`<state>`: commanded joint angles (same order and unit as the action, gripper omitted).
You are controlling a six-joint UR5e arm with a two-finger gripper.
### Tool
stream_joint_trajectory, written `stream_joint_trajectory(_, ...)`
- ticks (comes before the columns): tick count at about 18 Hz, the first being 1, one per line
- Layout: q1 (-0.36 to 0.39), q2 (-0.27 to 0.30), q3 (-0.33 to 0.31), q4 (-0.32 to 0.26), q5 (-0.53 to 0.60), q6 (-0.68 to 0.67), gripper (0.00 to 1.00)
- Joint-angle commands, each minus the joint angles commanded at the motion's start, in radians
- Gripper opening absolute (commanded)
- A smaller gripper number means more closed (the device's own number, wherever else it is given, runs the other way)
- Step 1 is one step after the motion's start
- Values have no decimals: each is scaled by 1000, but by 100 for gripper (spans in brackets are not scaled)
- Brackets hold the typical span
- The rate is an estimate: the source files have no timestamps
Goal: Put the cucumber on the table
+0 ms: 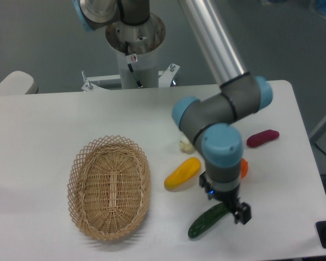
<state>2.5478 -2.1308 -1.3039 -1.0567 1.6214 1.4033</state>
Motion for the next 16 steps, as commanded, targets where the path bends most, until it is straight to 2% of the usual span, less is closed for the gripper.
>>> stream_joint_trajectory(4,70,58,5,-109,-1,112,97)
stream_joint_trajectory(9,161,104,3,-190,-28,258,97)
stream_joint_trajectory(16,227,124,3,-223,-46,371,98)
